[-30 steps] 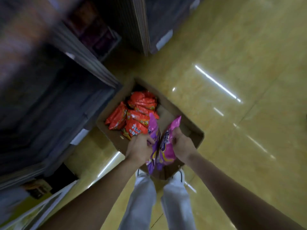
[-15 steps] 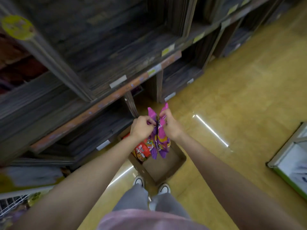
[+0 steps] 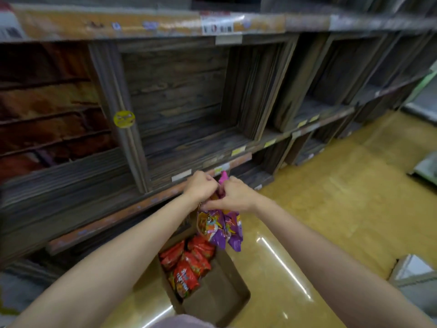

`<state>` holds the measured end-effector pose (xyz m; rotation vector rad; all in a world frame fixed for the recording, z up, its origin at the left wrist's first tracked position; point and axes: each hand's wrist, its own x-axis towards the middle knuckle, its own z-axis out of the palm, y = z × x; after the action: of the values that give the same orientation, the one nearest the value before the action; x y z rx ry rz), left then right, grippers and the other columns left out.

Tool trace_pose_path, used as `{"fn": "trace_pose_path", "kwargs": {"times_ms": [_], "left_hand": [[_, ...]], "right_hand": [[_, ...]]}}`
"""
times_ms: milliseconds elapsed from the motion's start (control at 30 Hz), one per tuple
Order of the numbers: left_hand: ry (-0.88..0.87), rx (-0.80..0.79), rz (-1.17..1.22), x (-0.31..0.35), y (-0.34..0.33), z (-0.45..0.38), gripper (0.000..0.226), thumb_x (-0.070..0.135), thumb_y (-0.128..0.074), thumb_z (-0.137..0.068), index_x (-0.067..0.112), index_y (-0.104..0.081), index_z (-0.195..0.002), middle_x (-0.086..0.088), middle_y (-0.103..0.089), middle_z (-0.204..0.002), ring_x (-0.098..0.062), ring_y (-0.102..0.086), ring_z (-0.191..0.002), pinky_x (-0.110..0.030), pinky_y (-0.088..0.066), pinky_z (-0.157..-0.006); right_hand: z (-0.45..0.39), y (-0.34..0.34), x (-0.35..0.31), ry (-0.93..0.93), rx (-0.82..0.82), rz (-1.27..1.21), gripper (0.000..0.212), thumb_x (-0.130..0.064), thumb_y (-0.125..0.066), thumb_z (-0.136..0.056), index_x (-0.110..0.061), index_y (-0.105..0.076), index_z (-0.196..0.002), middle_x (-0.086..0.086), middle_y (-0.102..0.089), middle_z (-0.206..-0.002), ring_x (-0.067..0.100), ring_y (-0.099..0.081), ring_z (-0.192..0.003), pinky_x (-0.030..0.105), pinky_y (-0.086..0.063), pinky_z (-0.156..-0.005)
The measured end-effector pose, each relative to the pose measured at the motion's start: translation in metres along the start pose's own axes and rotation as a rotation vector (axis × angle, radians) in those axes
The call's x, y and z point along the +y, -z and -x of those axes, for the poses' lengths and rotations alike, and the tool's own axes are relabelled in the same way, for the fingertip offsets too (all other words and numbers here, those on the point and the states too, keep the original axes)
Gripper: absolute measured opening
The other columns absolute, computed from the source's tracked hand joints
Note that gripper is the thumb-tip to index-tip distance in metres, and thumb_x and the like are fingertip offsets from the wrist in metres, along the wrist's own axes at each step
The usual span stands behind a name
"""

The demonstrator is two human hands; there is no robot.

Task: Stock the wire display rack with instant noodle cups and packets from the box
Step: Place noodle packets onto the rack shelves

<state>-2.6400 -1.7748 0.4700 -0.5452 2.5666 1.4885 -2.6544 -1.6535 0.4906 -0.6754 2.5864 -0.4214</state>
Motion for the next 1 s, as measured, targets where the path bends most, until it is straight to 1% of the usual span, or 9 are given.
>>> {"fn": "trace_pose_path", "kwargs": {"times_ms": [67, 133, 267, 367, 467, 600, 667, 800, 1000], "left_hand": [[-0.029, 0.006, 0.065, 0.005, 0.009, 0.003, 0.019, 0.014, -0.056, -0.082, 0.015, -0.075, -0.082, -0.004, -0.071, -0.09, -0.019, -0.063, -0.088, -0.03, -0.05, -0.077], [-0.061, -0.003, 0.124, 0.008, 0.017, 0.006, 0.015, 0.015, -0.056, -0.083, 0.019, -0.071, -0.082, -0.002, -0.069, -0.086, -0.017, -0.062, -0.082, -0.026, -0.048, -0.071], [-0.101, -0.078, 0.353, 0.011, 0.033, 0.013, 0.008, 0.011, -0.055, -0.088, 0.012, -0.063, -0.087, -0.005, -0.066, -0.07, -0.016, -0.063, -0.06, -0.016, -0.045, -0.048], [-0.156, -0.13, 0.525, 0.002, 0.046, 0.009, 0.011, 0.014, -0.056, -0.091, 0.013, -0.065, -0.084, -0.007, -0.07, -0.077, -0.02, -0.066, -0.076, -0.019, -0.047, -0.061], [-0.173, -0.107, 0.546, -0.015, 0.053, 0.0, 0.007, 0.013, -0.061, -0.088, 0.018, -0.066, -0.091, -0.008, -0.066, -0.101, -0.023, -0.06, -0.101, -0.027, -0.046, -0.077], [-0.148, -0.03, 0.403, -0.025, 0.068, -0.003, 0.054, 0.02, -0.068, -0.084, 0.019, -0.044, -0.132, 0.0, -0.034, -0.134, -0.012, -0.042, -0.118, -0.013, -0.042, -0.062], [-0.069, -0.134, 0.583, -0.026, 0.072, -0.005, 0.069, 0.026, -0.071, -0.081, 0.016, -0.035, -0.14, 0.0, -0.044, -0.132, -0.011, -0.053, -0.106, -0.017, -0.048, -0.064], [0.035, -0.468, 0.891, -0.028, 0.079, -0.009, 0.081, 0.059, -0.079, -0.052, 0.01, -0.064, -0.114, -0.012, -0.071, -0.106, -0.025, -0.069, -0.093, -0.042, -0.053, -0.089], [0.069, -0.695, 1.032, -0.033, 0.076, -0.02, 0.086, 0.055, -0.091, -0.023, 0.01, -0.075, -0.095, -0.019, -0.07, -0.103, -0.033, -0.07, -0.088, -0.045, -0.058, -0.076]], "right_hand": [[-0.003, 0.004, -0.01, -0.013, 0.04, 0.138, 0.081, -0.061, -0.07, -0.068, -0.009, -0.052, -0.128, 0.011, -0.048, -0.121, 0.027, -0.043, -0.118, 0.036, -0.042, -0.099], [-0.008, 0.006, -0.019, -0.024, 0.083, 0.213, 0.073, -0.052, -0.072, -0.072, -0.009, -0.053, -0.128, 0.014, -0.051, -0.124, 0.03, -0.046, -0.118, 0.037, -0.043, -0.099], [-0.01, 0.012, -0.029, -0.02, 0.166, 0.209, 0.033, -0.025, -0.065, -0.081, -0.003, -0.063, -0.105, 0.017, -0.061, -0.11, 0.032, -0.057, -0.105, 0.031, -0.045, -0.079], [-0.007, 0.018, -0.03, -0.061, 0.268, 0.083, 0.011, -0.017, -0.06, -0.081, -0.007, -0.064, -0.08, 0.015, -0.063, -0.087, 0.031, -0.063, -0.088, 0.028, -0.039, -0.064], [-0.003, 0.026, -0.032, -0.112, 0.338, -0.049, 0.022, -0.02, -0.063, -0.082, -0.014, -0.051, -0.065, 0.005, -0.056, -0.074, 0.026, -0.06, -0.076, 0.033, -0.042, -0.061], [0.003, 0.046, -0.038, -0.119, 0.359, -0.164, 0.023, -0.021, -0.066, -0.082, -0.014, -0.048, -0.069, 0.002, -0.055, -0.073, 0.02, -0.056, -0.071, 0.034, -0.044, -0.064], [0.007, 0.059, -0.041, -0.077, 0.348, -0.289, 0.016, -0.019, -0.069, -0.081, -0.013, -0.055, -0.075, 0.007, -0.066, -0.082, 0.022, -0.064, -0.078, 0.036, -0.05, -0.072], [0.019, 0.079, -0.043, 0.05, 0.299, -0.786, 0.008, -0.005, -0.068, -0.081, -0.01, -0.066, -0.087, 0.003, -0.072, -0.08, 0.014, -0.069, -0.072, 0.032, -0.054, -0.075], [0.014, 0.079, -0.031, 0.023, 0.341, -1.09, 0.018, -0.01, -0.069, -0.079, -0.011, -0.067, -0.097, 0.009, -0.073, -0.087, 0.022, -0.07, -0.078, 0.037, -0.055, -0.081]]}}
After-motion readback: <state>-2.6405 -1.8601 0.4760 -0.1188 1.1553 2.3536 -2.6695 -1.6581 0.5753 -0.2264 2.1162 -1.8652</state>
